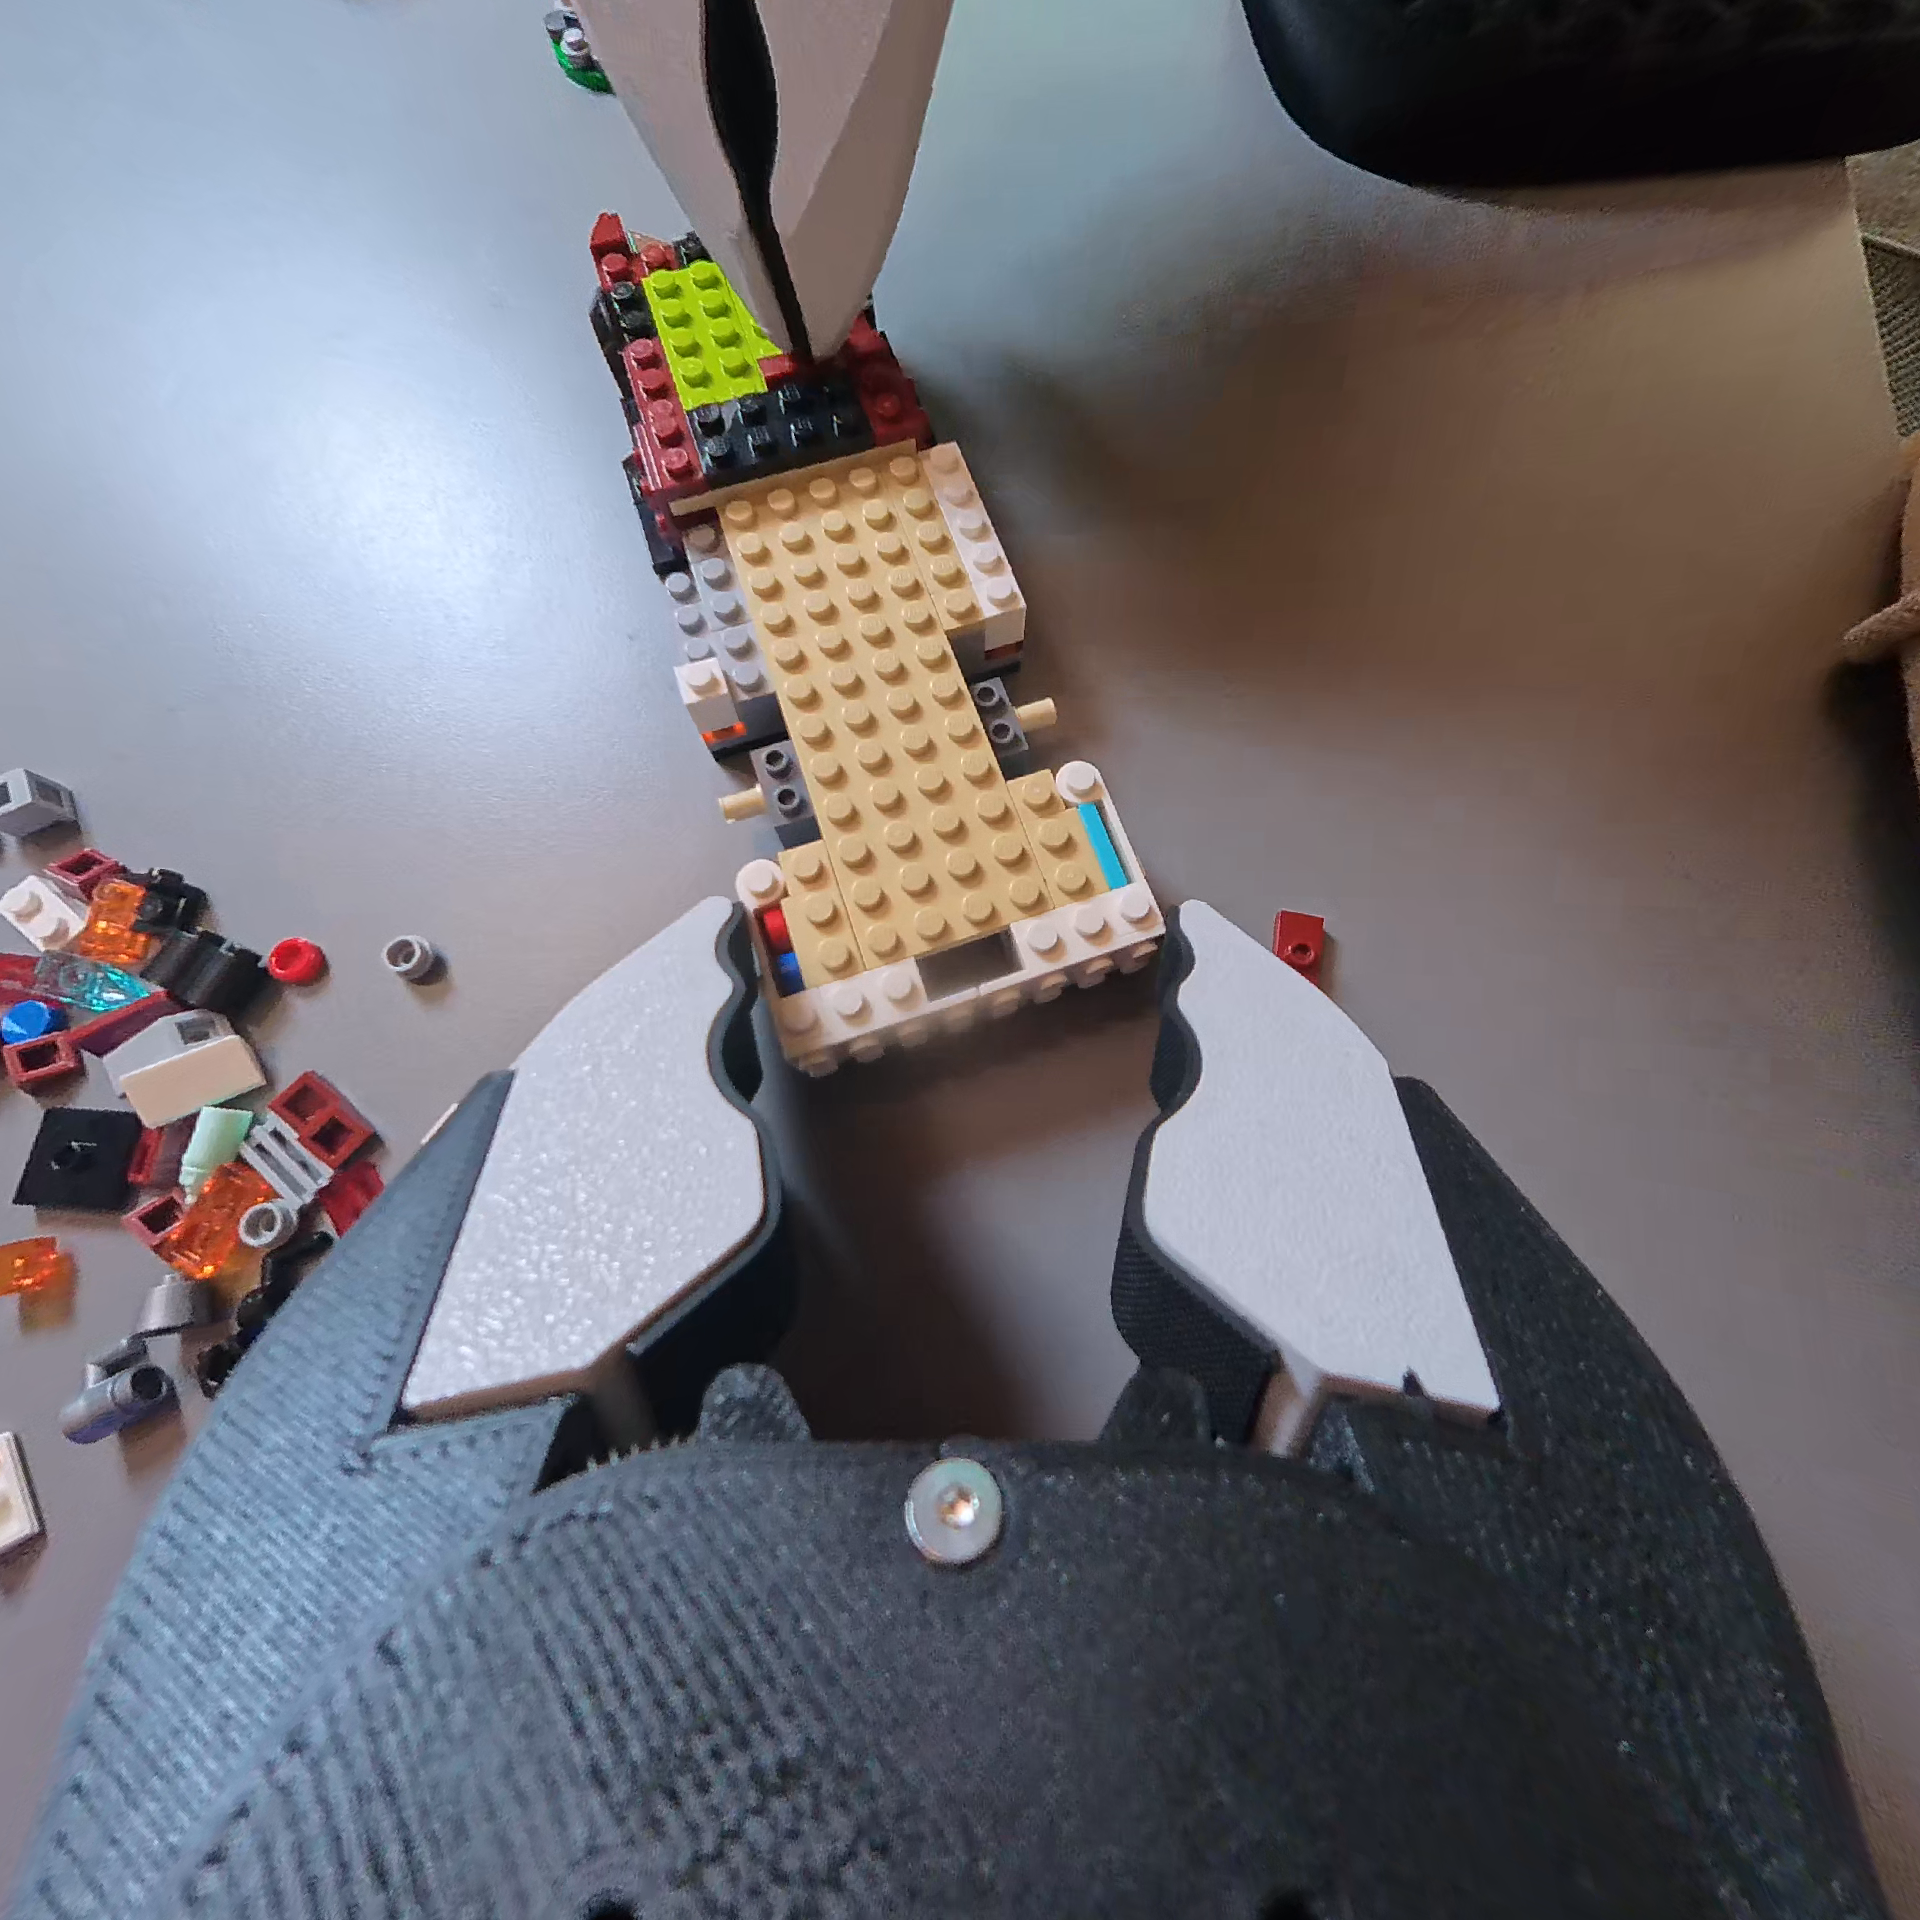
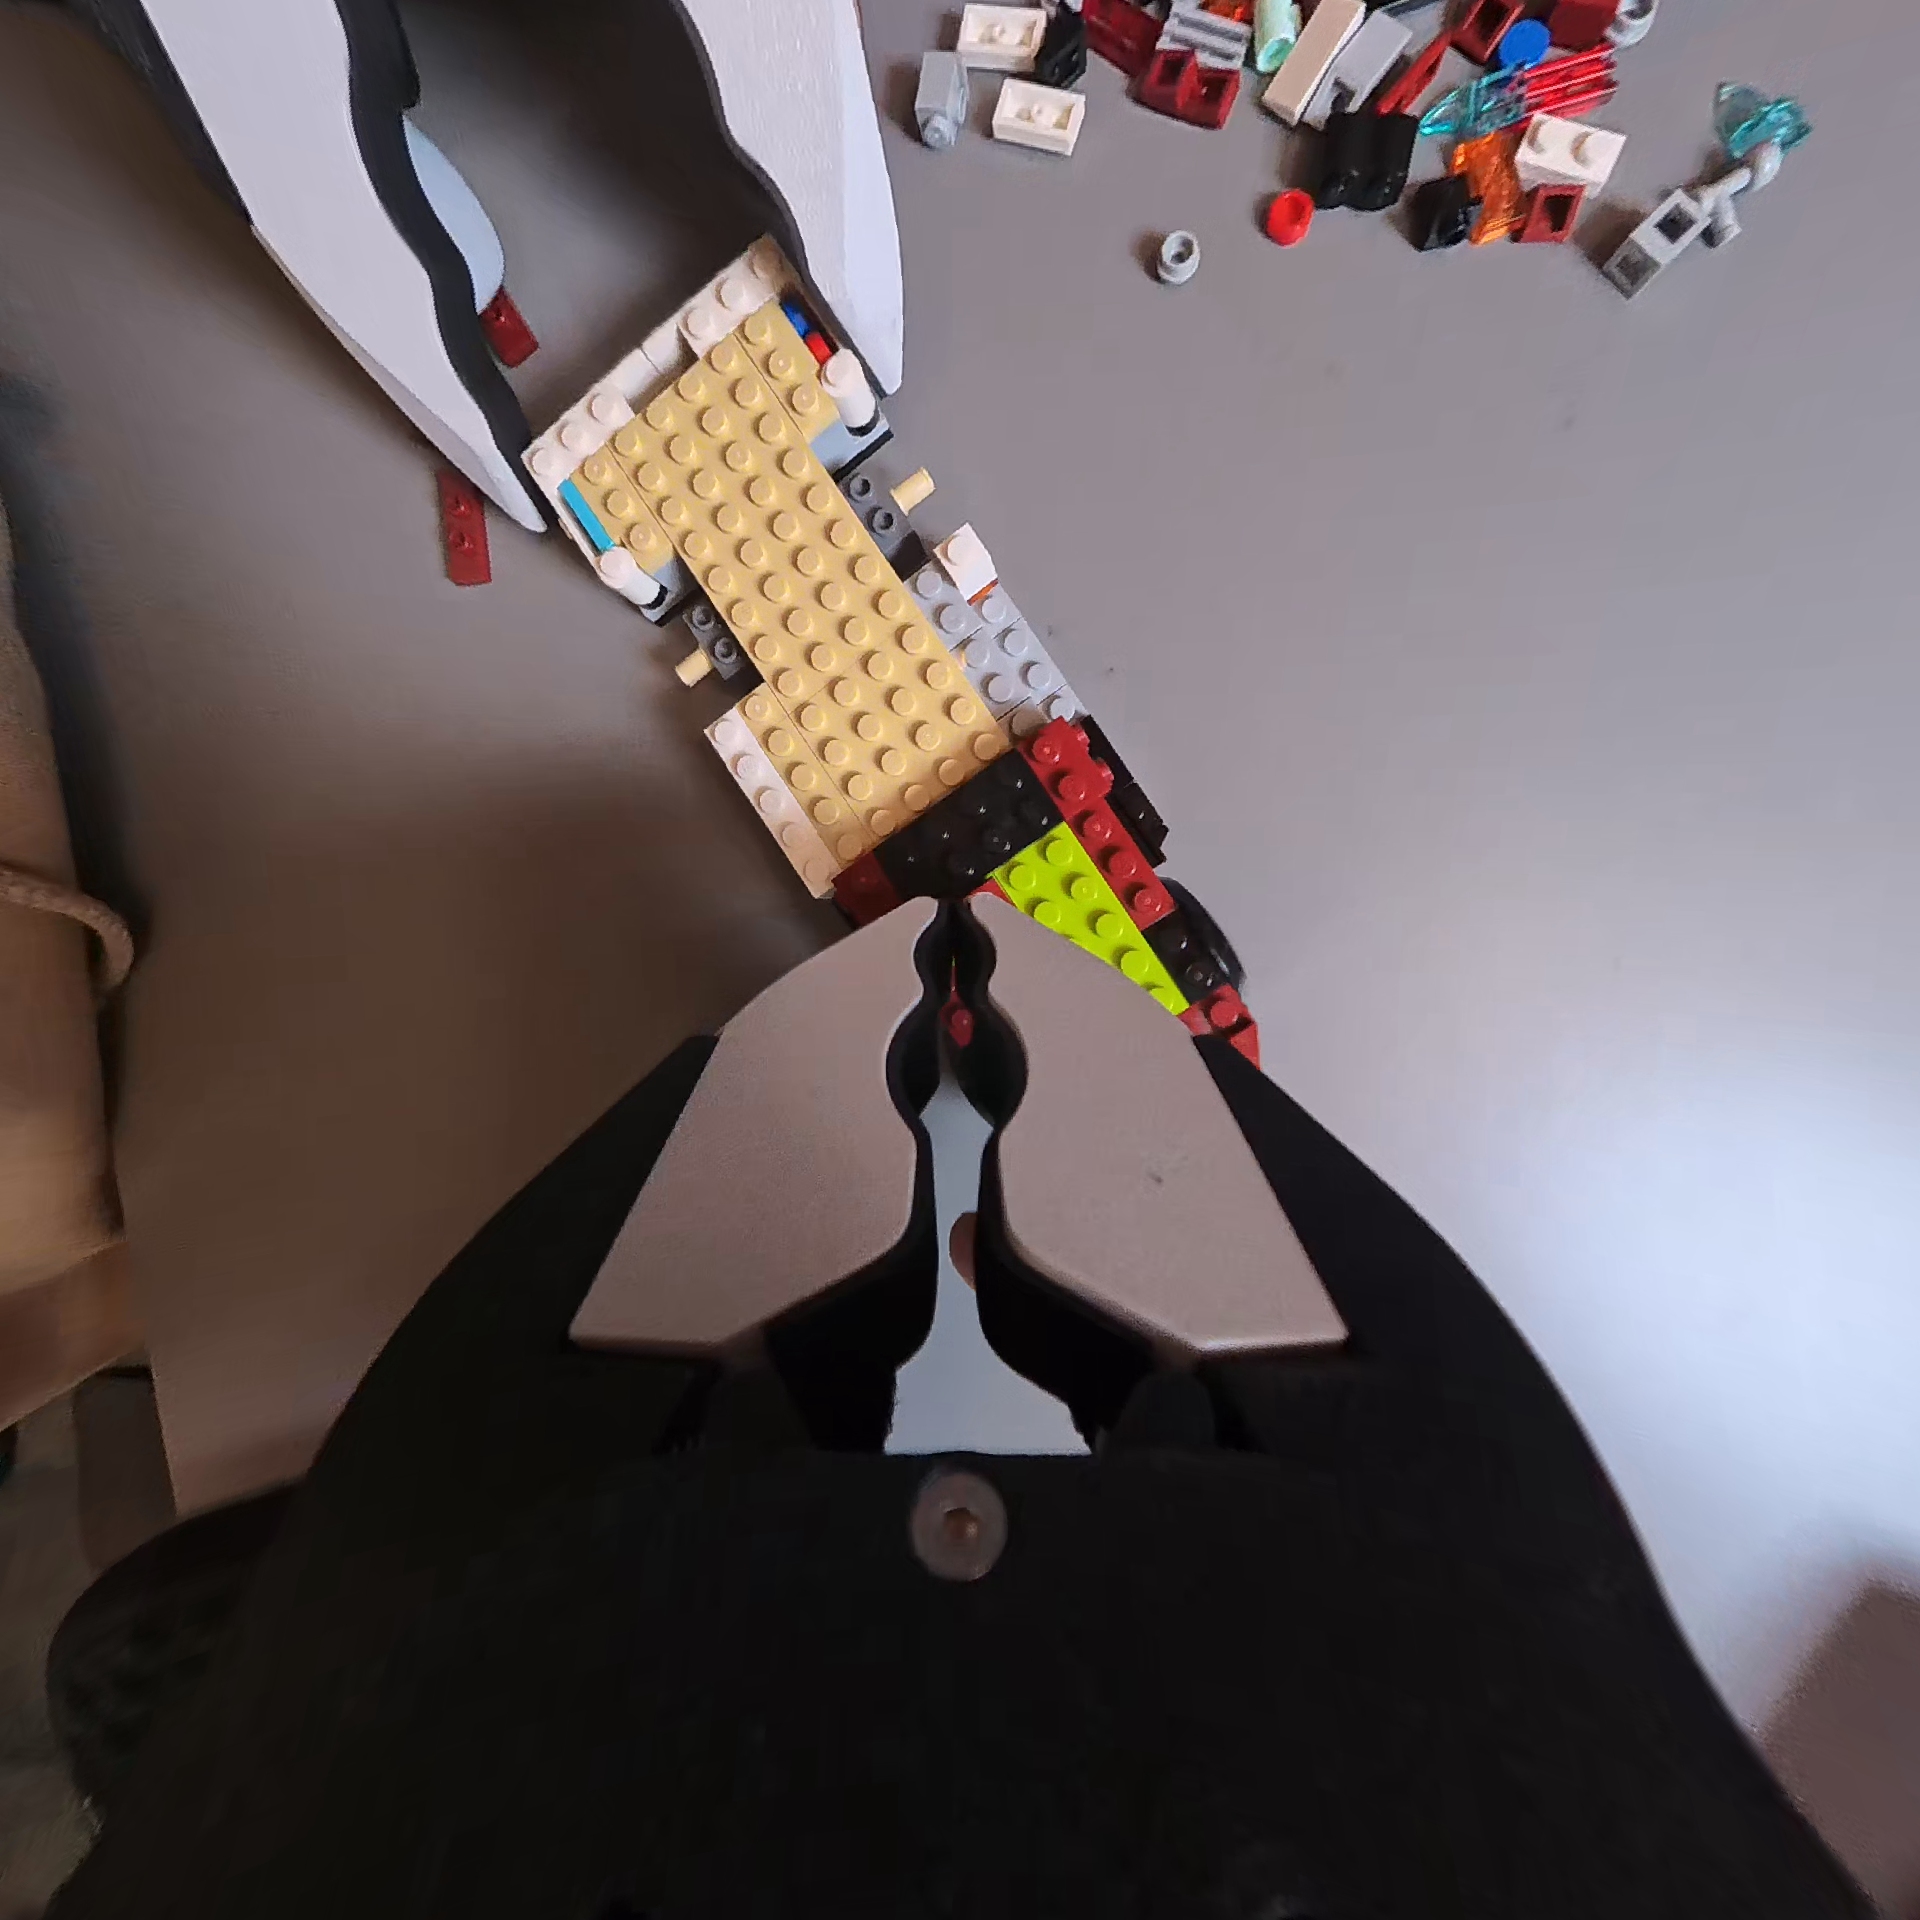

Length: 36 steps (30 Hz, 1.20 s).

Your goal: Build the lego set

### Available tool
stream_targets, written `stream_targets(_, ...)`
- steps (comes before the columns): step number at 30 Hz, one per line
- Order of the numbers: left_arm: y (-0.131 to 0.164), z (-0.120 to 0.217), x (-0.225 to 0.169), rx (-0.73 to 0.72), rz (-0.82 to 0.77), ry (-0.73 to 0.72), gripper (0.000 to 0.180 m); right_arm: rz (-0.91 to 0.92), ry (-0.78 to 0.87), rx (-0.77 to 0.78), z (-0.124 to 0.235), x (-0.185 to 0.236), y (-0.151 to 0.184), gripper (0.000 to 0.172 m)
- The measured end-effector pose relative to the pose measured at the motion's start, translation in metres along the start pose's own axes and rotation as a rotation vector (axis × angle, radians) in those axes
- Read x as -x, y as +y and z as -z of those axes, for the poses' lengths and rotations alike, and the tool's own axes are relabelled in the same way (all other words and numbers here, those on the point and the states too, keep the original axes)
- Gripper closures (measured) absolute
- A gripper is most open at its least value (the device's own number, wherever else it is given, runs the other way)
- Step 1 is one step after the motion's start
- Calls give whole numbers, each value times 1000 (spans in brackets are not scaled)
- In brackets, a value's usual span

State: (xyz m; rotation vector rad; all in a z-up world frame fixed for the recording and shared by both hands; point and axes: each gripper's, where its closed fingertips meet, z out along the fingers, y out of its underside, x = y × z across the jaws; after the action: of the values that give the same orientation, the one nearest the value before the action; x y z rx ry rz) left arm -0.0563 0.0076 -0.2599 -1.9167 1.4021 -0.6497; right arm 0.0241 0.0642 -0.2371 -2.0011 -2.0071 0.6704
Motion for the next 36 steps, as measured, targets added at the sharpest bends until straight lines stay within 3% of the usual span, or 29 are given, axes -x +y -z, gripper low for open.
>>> stream_targets(6, 0, 0, 0, 1, -2, 6, 106, 46, -22, 71, -2, 1, -1, 172)
stream_targets(13, 0, 0, 0, 1, -1, 9, 106, 26, -22, 41, -2, 1, -1, 172)
stream_targets(18, 0, 1, 2, -4, 2, -1, 106, 48, 70, -49, 0, 3, -3, 172)
stream_targets(22, 0, 2, 6, -14, -8, -21, 106, 22, 88, -242, 15, 28, -23, 170)
stream_targets(23, 1, 3, 8, -13, -18, -31, 107, 39, 97, -248, 12, 37, -23, 155)
stream_targets(25, -1, 6, 10, -23, -24, -39, 107, 42, 65, -251, -4, 61, -23, 149)
stream_targets(29, -5, 12, 12, -48, -18, -41, 107, 68, 9, -225, -39, 100, -30, 149)
stream_targets(36, -10, 20, 14, -69, -31, -57, 108, 145, 12, -78, -70, 112, -50, 151)
